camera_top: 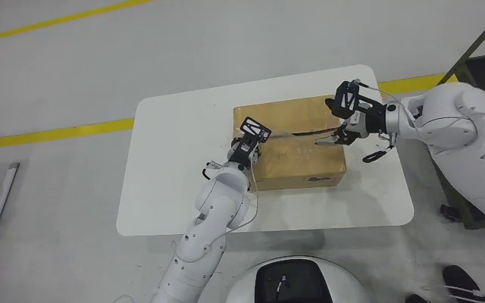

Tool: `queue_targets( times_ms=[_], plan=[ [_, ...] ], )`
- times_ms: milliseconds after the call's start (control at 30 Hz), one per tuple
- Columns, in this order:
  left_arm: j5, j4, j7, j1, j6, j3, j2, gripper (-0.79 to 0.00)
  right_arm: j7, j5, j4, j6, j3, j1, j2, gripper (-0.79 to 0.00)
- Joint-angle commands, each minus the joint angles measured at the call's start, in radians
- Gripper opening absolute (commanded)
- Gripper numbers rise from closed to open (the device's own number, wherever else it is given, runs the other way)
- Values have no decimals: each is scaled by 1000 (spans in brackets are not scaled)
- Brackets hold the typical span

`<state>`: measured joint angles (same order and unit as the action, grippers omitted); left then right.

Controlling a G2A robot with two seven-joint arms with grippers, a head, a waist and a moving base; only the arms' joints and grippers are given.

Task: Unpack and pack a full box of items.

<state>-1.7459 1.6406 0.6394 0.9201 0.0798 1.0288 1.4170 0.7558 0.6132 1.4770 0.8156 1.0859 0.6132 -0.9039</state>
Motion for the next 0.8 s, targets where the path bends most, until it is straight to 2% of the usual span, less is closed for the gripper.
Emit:
queue_targets(
  times_ms=[0, 33, 67, 100, 133, 267, 333, 367, 400, 633, 733, 767],
  plan=[
    [0, 1, -1, 0, 2, 1, 1, -588, -30, -7, 10, -8, -6, 29, -1, -563],
    [-1, 1, -2, 0, 3, 1, 2, -483, -34, 6, 15, -11, -10, 36, -1, -597],
    [-3, 1, -4, 1, 3, 2, 3, -443, -51, 4, 15, -18, -15, 45, -2, -613],
    [-4, 1, -4, 1, 4, 2, 3, -360, -66, -6, 7, -23, -23, 56, -4, -634],
    [-5, 0, -5, 1, 4, 3, 4, -329, -65, 7, 5, -26, -31, 56, -5, -653],
    [-11, -5, -6, 0, 4, 7, 6, -428, -57, 29, -8, -26, -75, 48, -15, -653],
    [-13, -7, -8, 1, 4, 9, 7, -440, -63, 20, -23, -33, -91, 40, -21, -650],
    [-14, -8, -9, 1, 4, 10, 8, -453, -57, 23, -29, -34, -99, 34, -23, -690],
    [-16, -8, -10, 1, 5, 10, 9, -459, -50, 24, -34, -34, -106, 27, -25, -693],
    [-21, -9, -10, 3, 6, 14, 13, -477, -41, -55, -82, -31, -137, 4, -37, -600],
    [-23, -10, -11, 3, 8, 17, 15, -496, -38, -95, -101, -30, -148, -5, -43, -588],
    [-23, -10, -11, 3, 9, 17, 15, -496, -34, -112, -109, -31, -151, -8, -44, -548]
  ],
)
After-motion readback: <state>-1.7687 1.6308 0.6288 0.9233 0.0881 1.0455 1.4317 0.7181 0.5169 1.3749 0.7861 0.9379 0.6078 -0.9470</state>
